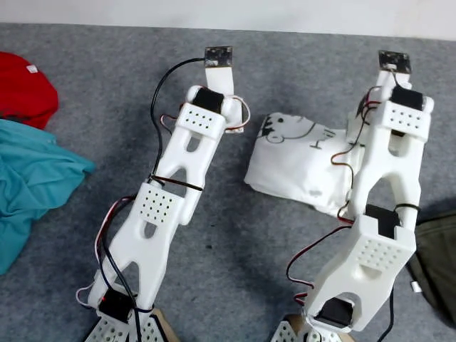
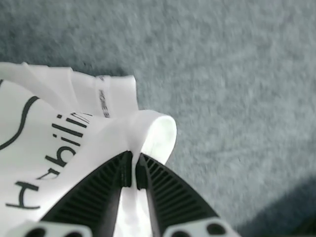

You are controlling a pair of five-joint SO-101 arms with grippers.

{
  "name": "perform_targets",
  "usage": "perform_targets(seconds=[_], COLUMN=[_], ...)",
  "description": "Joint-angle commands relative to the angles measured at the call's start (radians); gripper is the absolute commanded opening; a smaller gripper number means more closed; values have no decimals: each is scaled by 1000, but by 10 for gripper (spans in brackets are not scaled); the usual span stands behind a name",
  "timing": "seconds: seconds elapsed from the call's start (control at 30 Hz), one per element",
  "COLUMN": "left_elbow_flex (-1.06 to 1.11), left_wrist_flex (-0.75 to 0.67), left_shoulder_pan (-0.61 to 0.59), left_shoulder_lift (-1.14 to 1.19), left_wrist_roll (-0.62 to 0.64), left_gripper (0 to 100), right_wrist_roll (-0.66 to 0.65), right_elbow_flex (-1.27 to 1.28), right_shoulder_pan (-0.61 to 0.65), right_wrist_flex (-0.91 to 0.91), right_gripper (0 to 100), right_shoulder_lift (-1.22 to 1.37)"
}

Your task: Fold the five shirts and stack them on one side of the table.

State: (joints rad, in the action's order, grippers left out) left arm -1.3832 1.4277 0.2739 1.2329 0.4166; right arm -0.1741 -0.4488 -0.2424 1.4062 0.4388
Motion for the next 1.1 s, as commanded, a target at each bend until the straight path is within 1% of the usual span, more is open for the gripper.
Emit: perform_targets(seconds=[0.0, 0.07, 0.13, 0.23, 0.37, 0.47, 0.5, 0.57, 0.6, 0.63, 0.77, 0.83, 0.93, 1.0, 1.07], left_elbow_flex=[-28, -28, -28, -28, -28, -28, -28, -28, -28, -28, -28, -28, -28, -28, -28], left_wrist_flex=[-9, -9, -9, -9, -9, -9, -9, -9, -9, -9, -9, -9, -9, -9, -9], left_shoulder_pan=[-13, -13, -13, -13, -15, -15, -15, -15, -15, -15, -15, -15, -19, -28, -31], left_shoulder_lift=[-16, -16, -16, -16, -16, -16, -16, -16, -16, -16, -18, -18, -18, -18, -19], left_wrist_roll=[3, 3, 3, 3, 3, 3, 3, 3, 3, 3, 3, 3, 3, 3, 3], left_gripper=[7, 7, 7, 7, 7, 7, 7, 7, 7, 7, 7, 7, 7, 7, 7], right_wrist_roll=[-71, -146, -149, -152, -198, -198, -196, -195, -193, -196, -192, -192, -157, -167, -172], right_elbow_flex=[-61, -51, -27, -5, -5, -10, -12, -13, -8, -7, -7, -13, -7, -4, -2], right_shoulder_pan=[-28, -25, -27, -28, -27, -27, -28, -28, -30, -30, -31, -27, -8, -2, 7], right_wrist_flex=[77, 105, 105, 96, 85, 84, 84, 84, 84, 84, 51, 38, 24, 21, 21], right_gripper=[9, 11, 27, 80, 123, 115, 96, 19, 1, 15, 15, 46, 149, 198, 195], right_shoulder_lift=[-21, -18, -16, -16, -16, -16, -16, -16, -16, -16, -16, -16, -16, -13, 1])
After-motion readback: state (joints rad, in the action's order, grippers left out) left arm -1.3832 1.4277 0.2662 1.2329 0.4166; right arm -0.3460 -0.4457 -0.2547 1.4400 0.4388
